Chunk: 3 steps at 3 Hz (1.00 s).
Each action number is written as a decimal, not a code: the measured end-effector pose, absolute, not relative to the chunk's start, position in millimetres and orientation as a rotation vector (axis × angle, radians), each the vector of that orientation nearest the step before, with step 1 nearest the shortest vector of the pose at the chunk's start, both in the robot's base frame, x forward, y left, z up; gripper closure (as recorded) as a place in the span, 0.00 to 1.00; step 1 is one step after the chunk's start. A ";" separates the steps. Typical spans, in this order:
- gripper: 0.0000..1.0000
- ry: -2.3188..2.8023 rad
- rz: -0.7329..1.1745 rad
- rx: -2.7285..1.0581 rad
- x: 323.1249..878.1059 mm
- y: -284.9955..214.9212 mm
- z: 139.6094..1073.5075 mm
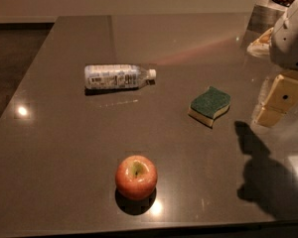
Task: Move apple near blue plastic bottle
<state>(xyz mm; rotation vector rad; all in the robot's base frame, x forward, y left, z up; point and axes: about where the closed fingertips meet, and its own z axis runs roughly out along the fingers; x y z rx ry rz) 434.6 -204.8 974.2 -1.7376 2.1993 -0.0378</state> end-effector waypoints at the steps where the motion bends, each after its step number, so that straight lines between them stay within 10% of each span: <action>1: 0.00 2.153 0.067 -1.731 430.1 -191.9 970.5; 3: 0.00 2.011 0.290 -1.706 415.2 -160.3 963.0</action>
Offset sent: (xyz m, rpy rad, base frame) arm -0.0226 0.0512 -0.0126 0.3798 0.0459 0.1198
